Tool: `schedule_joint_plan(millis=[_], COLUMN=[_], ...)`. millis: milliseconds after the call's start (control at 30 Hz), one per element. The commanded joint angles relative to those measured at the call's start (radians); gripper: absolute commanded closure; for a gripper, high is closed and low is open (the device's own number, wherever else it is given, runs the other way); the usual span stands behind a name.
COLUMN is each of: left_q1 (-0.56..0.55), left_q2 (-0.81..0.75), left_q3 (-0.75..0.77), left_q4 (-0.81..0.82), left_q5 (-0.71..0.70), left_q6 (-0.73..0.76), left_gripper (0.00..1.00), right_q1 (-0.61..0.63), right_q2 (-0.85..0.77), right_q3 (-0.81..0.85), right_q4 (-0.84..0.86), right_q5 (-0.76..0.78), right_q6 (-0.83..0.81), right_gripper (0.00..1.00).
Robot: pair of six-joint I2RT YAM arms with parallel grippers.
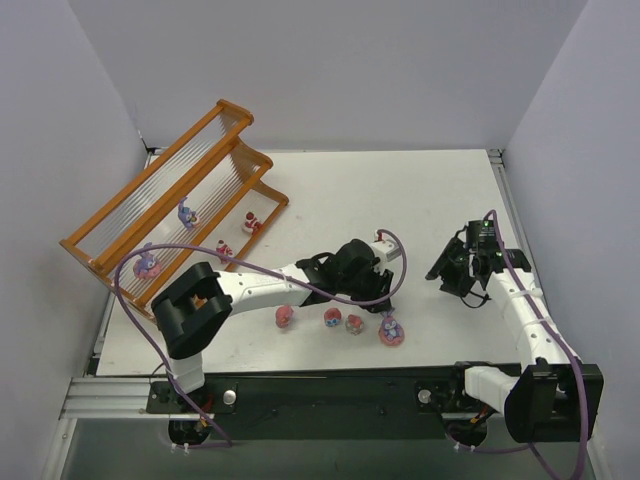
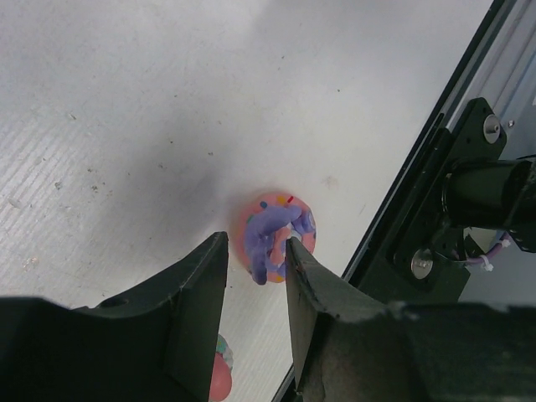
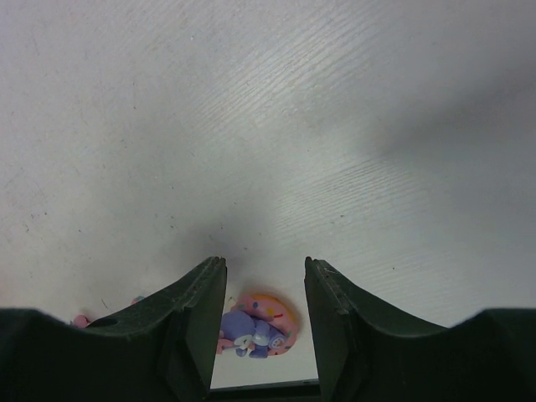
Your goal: Place and organize the plastic toys onto the shelf
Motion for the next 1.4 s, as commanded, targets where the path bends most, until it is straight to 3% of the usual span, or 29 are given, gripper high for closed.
schedule_joint_plan(millis=[0,133,333,800,1000,1233,1367], left_q1=[0.0,-0.005,-0.007,-0.017,-0.017,-0.017,-0.017], left_q2=[0.009,0.006,0.01,0.015,0.015,0.019,-0.014], left_q3=[0.025,0.014,0.01,0.01,-0.001,0.023,0.033], left_q4=[0.042,0.039,0.038,0.002,0.001,-0.013,-0.044], left_q5=[0.024,0.028,0.03,0.037,0.025,0.005,-0.065], left_q6=[-0.012,-0.009,-0.017,-0.017,-0.014,-0.006,0.032], left_gripper=[0.57,0.57,0.67,0.63,0.73,1.0,1.0], right_q1=[-0.006,-0.033,-0.038,-0.039,-0.041,-0.042,-0.041], right_q2=[-0.023,-0.022,-0.02,-0.007,0.0,0.013,0.016], right_q3=[-0.007,-0.012,-0.018,-0.015,-0.011,-0.004,0.003], right_q4=[-0.035,-0.035,-0.034,-0.028,-0.028,-0.023,-0.023], right_q5=[-0.014,-0.017,-0.015,-0.017,-0.017,-0.017,-0.015], right_q6=[-0.018,-0.022,-0.025,-0.03,-0.028,-0.028,-0.028], right_gripper=[0.57,0.57,0.57,0.58,0.58,0.58,0.58])
